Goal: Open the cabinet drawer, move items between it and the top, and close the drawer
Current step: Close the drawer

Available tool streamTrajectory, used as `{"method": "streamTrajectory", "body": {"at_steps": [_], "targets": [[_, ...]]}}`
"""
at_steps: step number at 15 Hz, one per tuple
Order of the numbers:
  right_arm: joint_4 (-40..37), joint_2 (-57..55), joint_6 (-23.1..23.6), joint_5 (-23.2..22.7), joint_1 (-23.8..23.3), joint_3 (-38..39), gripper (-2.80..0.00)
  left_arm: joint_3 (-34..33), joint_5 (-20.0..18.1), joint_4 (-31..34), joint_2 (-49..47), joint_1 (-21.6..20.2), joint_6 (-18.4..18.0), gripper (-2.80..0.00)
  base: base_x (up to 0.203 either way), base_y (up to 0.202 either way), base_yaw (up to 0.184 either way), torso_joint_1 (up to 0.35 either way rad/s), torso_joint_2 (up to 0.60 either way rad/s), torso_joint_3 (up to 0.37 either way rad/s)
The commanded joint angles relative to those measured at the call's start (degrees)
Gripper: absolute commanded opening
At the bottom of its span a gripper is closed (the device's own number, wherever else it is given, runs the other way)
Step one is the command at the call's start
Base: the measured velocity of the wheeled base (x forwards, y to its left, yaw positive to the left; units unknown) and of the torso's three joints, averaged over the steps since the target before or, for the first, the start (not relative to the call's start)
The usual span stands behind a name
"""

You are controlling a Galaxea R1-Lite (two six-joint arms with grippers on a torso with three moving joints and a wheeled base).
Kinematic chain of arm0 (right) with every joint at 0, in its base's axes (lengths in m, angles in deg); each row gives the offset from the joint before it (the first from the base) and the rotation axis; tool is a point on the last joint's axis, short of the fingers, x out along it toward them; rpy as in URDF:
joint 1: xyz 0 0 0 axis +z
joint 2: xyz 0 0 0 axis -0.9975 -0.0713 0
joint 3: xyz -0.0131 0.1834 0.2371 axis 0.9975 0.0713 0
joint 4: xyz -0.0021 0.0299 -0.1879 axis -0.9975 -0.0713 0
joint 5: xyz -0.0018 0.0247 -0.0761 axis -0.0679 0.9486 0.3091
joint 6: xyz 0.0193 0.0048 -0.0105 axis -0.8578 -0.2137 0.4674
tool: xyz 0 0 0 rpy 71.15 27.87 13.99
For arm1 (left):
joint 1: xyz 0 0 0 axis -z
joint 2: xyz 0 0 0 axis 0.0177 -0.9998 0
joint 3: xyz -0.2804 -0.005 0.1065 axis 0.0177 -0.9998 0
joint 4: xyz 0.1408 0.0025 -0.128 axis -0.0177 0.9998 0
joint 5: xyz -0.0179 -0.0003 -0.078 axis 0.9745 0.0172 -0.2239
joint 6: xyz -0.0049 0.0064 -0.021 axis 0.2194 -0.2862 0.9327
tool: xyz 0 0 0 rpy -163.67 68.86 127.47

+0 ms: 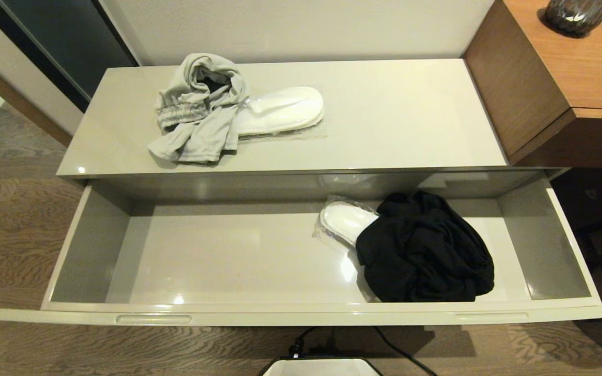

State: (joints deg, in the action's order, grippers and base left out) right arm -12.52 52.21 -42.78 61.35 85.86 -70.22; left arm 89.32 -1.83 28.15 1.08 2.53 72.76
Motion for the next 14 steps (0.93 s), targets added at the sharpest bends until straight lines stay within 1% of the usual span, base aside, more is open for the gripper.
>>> {"method": "streamTrajectory", "body": {"at_steps": [1,2,3,4,5,6,8,9,10,11,13,14], "targets": [[0.0,-0.1,-0.1,0.0,0.0,0.0,-2.8,-2.7,1.0,-5.0,10.2,-0.7,-7.3,-2.8,0.0,0.0,0.0,0.0,0.0,0.0],[0.0,-0.1,0.0,0.0,0.0,0.0,-2.8,-3.0,1.2,-11.0,10.1,-1.0,-12.0,-2.8,0.0,0.0,0.0,0.0,0.0,0.0],[0.0,-0.1,-0.1,0.0,0.0,0.0,-2.8,-4.0,1.4,-18.2,9.9,-1.3,-15.6,-2.8,0.0,0.0,0.0,0.0,0.0,0.0],[0.0,-0.1,0.0,0.0,0.0,0.0,-2.8,-6.4,2.0,-24.0,9.3,-1.6,-18.5,-2.8,0.0,0.0,0.0,0.0,0.0,0.0],[0.0,-0.1,-0.1,0.0,0.0,0.0,-2.8,-8.9,2.4,-27.2,9.2,-1.7,-20.5,-2.8,0.0,0.0,0.0,0.0,0.0,0.0],[0.0,-0.1,-0.1,0.0,0.0,0.0,-2.8,-12.5,2.6,-28.5,9.5,-1.8,-22.4,-2.8,0.0,0.0,0.0,0.0,0.0,0.0],[0.0,-0.1,-0.1,0.0,0.0,0.0,-2.8,-17.9,3.0,-32.2,12.9,-1.8,-25.0,-2.8,0.0,0.0,0.0,0.0,0.0,0.0],[0.0,-0.1,-0.1,0.0,0.0,0.0,-2.8,-19.5,2.4,-34.3,14.5,-1.8,-26.2,-2.8,0.0,0.0,0.0,0.0,0.0,0.0],[0.0,-0.1,-0.1,0.0,0.0,0.0,-2.8,-19.9,1.2,-35.6,14.6,-1.8,-26.5,-2.8,0.0,0.0,0.0,0.0,0.0,0.0],[0.0,-0.1,0.0,0.0,0.0,0.0,-2.8,-20.5,-0.8,-37.7,13.2,-1.8,-26.6,-2.8,0.0,0.0,0.0,0.0,0.0,0.0],[0.0,-0.1,-0.1,0.0,0.0,0.0,-2.8,-27.0,-5.0,-42.6,12.3,-1.8,-27.0,-2.8,0.0,0.0,0.0,0.0,0.0,0.0],[0.0,-0.1,0.0,0.0,0.0,0.0,-2.8,-29.6,-6.2,-44.6,12.5,-1.8,-27.6,-2.8,0.0,0.0,0.0,0.0,0.0,0.0]]}}
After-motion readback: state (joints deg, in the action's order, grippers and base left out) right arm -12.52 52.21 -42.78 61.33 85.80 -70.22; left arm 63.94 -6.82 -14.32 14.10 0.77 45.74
